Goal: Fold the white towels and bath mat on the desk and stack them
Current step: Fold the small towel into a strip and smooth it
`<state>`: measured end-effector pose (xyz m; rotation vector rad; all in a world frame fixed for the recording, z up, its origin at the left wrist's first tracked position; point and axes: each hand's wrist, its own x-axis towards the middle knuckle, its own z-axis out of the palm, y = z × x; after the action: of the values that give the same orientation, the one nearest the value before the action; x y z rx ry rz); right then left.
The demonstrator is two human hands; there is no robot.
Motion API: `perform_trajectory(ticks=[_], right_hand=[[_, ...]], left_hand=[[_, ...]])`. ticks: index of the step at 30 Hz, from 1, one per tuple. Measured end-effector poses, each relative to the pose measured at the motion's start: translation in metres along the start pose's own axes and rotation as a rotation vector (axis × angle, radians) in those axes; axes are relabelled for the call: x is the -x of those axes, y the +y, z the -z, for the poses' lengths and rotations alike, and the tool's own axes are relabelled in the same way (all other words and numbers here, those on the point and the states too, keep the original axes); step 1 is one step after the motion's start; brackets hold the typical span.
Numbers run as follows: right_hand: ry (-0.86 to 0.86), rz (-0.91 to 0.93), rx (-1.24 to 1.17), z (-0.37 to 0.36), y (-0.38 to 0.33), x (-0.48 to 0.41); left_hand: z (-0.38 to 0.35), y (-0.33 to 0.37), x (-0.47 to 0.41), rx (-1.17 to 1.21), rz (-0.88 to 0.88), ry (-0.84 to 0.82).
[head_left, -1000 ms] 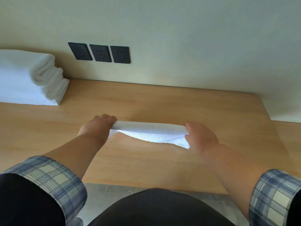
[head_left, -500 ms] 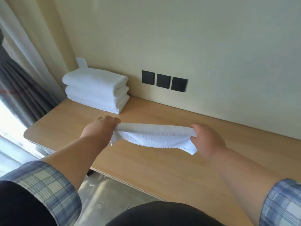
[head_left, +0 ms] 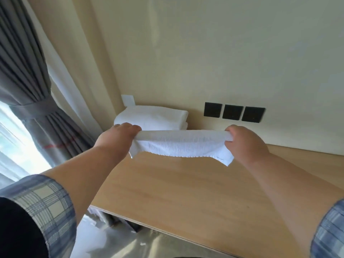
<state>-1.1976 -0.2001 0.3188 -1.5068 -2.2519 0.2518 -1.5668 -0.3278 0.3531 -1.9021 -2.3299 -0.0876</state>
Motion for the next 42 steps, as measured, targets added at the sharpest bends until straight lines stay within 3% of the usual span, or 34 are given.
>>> perform_trajectory(ticks=[6,12,18,28,36,42], right_hand=[[0.073,0.028,-0.012,0.002,-0.031,-0.082],[0.025,0.079,-0.017,-0.009,-0.056,-0.166],[0.043,-0.012,-0.088,-0.026,-0.075,-0.225],[0.076,-0.184,0.042,-0.077,-0.102,-0.302],[-0.044,-0.242,0.103,-0.122,-0.111,-0.309],[-0.105,-0.261,0.088,-0.155,-0.124,-0.23]], left_hand=[[0.02,-0.042,-0.082,-0.025,0.032,0.063],[0.027,-0.077,-0.147,-0.041,0.055,0.104],[0.021,-0.109,-0.222,-0.046,-0.012,0.109],[-0.029,-0.162,-0.357,0.005,-0.219,0.118],[-0.088,-0.194,-0.362,0.067,-0.298,0.094],[-0.142,-0.215,-0.294,0.137,-0.321,0.144]])
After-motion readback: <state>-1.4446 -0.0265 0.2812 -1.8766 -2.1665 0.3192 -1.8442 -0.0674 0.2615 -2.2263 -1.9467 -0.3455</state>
